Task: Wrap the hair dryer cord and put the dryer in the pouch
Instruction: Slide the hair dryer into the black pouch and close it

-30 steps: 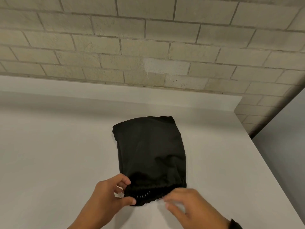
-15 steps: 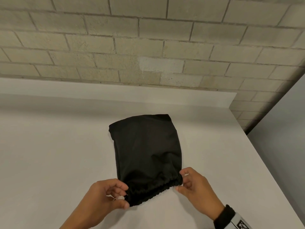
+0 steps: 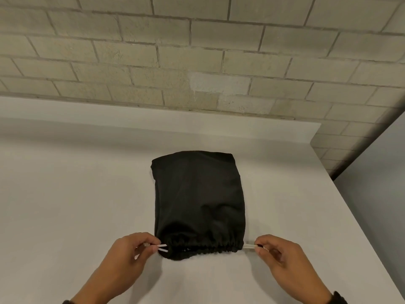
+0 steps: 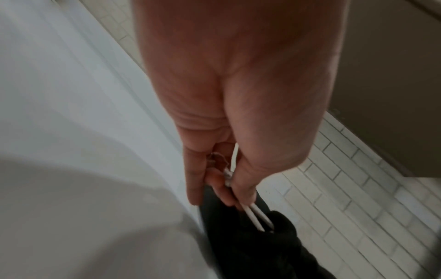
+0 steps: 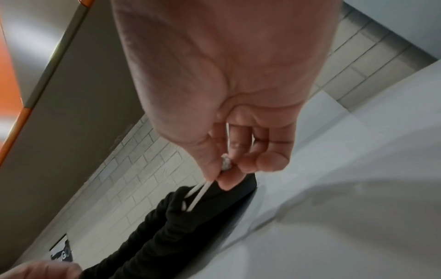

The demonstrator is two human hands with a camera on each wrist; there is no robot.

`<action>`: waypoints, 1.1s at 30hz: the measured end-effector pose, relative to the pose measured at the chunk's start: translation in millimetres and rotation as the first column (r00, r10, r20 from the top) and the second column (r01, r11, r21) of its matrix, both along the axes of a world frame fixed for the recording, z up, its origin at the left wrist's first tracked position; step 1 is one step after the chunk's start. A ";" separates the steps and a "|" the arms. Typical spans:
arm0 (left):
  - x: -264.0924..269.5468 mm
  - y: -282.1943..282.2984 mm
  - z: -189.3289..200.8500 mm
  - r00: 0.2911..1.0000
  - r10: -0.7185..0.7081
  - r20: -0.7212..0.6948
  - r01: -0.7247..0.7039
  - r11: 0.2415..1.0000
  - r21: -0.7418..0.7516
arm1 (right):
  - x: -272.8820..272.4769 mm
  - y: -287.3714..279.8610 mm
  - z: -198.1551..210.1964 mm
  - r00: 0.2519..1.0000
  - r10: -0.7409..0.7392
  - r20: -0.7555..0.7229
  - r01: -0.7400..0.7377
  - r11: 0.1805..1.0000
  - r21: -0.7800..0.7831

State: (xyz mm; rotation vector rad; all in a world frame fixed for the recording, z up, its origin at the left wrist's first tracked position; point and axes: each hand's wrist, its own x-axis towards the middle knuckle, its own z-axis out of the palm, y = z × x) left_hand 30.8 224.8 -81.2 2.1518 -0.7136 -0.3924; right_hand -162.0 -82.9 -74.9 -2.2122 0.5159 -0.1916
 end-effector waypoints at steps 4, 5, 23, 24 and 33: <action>13.7 16.4 -5.5 0.982 0.073 0.174 -0.082 0.996 0.046 | -18.4 -15.7 6.6 0.998 -0.056 0.003 0.056 0.989 -0.136; 19.9 24.0 -8.2 0.968 0.103 0.229 -0.118 0.992 0.054 | -25.4 -22.4 6.9 0.995 -0.097 0.004 0.096 0.980 -0.172; 13.3 -61.4 63.2 0.957 -0.058 0.285 0.112 0.978 -0.178 | 39.7 3.5 53.5 0.978 0.038 0.205 -0.064 0.990 0.123; 15.9 -72.1 61.3 0.955 -0.044 0.293 0.099 0.980 -0.173 | 52.5 7.5 50.9 0.973 0.019 0.231 -0.050 0.990 0.129; 27.7 -111.8 23.7 0.934 0.215 0.284 -0.230 0.973 0.022 | 112.9 20.2 5.3 0.995 -0.005 0.101 0.023 0.985 -0.172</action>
